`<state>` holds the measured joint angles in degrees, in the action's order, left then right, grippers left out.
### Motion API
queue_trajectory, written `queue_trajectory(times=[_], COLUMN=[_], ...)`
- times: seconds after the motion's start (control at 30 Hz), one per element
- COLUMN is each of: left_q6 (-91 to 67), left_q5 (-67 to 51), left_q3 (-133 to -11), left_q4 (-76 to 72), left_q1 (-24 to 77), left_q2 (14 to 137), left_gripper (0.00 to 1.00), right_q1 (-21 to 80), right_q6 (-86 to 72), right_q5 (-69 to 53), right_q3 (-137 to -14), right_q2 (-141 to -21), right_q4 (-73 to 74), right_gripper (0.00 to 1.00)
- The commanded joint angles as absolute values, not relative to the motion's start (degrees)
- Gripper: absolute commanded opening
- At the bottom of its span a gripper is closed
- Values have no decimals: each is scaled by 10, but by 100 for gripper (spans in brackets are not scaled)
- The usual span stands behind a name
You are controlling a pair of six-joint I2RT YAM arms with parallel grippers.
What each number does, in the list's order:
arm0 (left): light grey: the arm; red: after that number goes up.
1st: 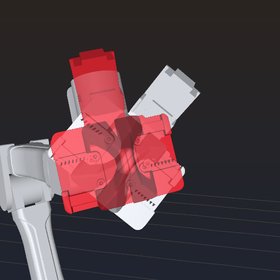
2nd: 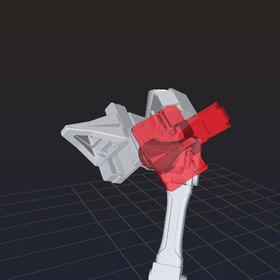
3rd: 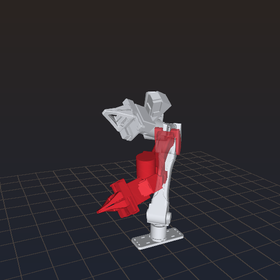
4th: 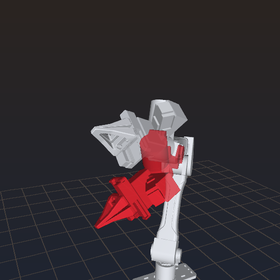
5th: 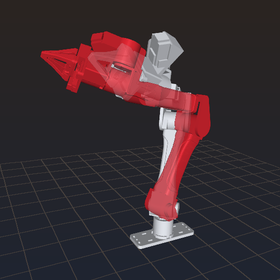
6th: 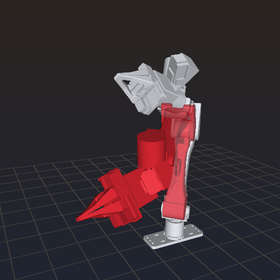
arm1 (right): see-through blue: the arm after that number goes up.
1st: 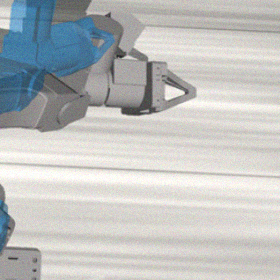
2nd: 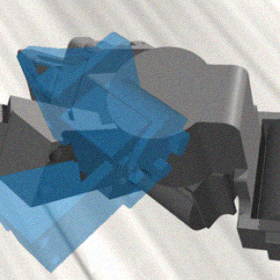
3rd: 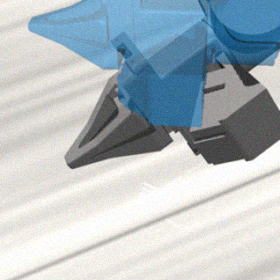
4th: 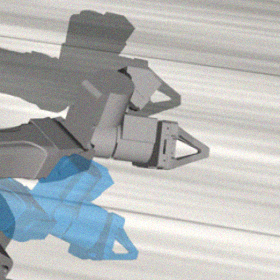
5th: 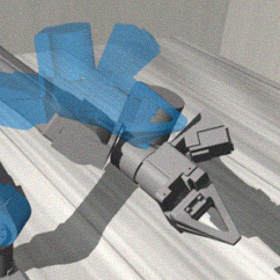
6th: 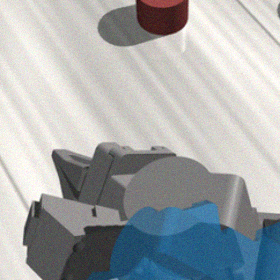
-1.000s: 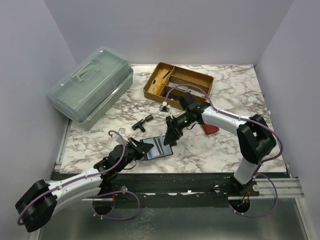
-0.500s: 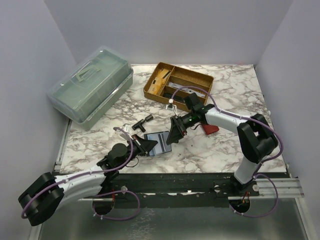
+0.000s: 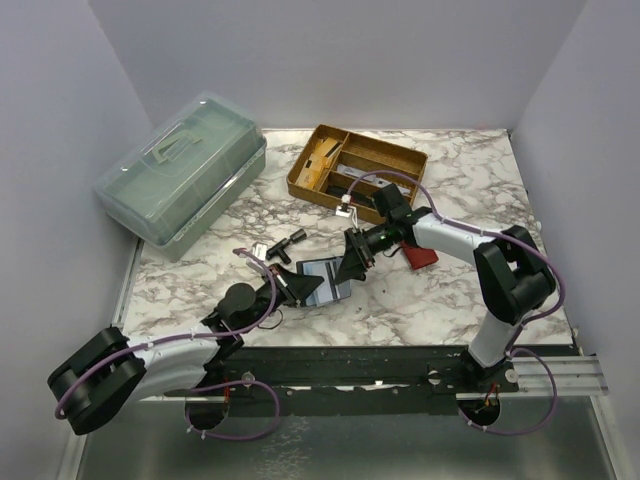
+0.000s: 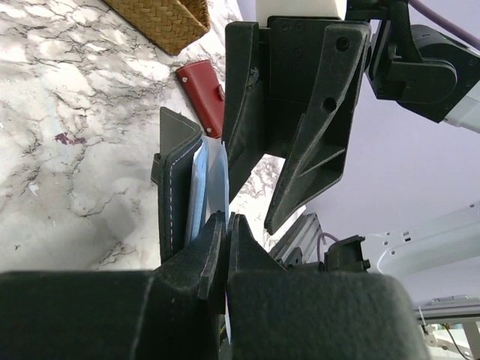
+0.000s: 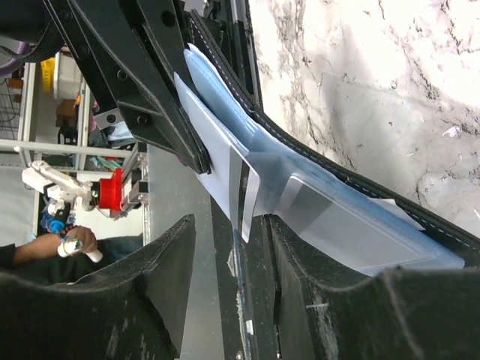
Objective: Take the credit cards out of the card holder
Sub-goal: Remove the credit card from the card holder.
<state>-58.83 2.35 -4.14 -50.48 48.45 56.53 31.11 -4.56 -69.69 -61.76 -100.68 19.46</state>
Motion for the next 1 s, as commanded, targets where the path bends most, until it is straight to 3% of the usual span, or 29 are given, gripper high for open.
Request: queue_trajectory(times=[0.0, 0.33, 0.5, 0.57, 0.97], left_q6=[-583, -597, -602, -605, -636], left_q5=[1, -20, -17, -12, -22], left_q3=[-60, -65, -60, -50, -3], left_q4=[-574, -663, -685, -686, -651], left_q1=[483, 483, 482, 475, 439], left_q2=[586, 656, 669, 655, 547], left_gripper=[0, 0, 0, 0, 0], right_q1=[311, 310, 310, 306, 295], right_q6=[-55, -101, -130, -133, -164], right_q5=[-692, -793, -819, -821, -868], right_q3=[-610, -592, -575, -566, -532], right_q2=[-1023, -1029, -1019, -1012, -991], right_q4=[183, 119, 82, 74, 5], right_gripper=[48, 44, 9, 1, 0])
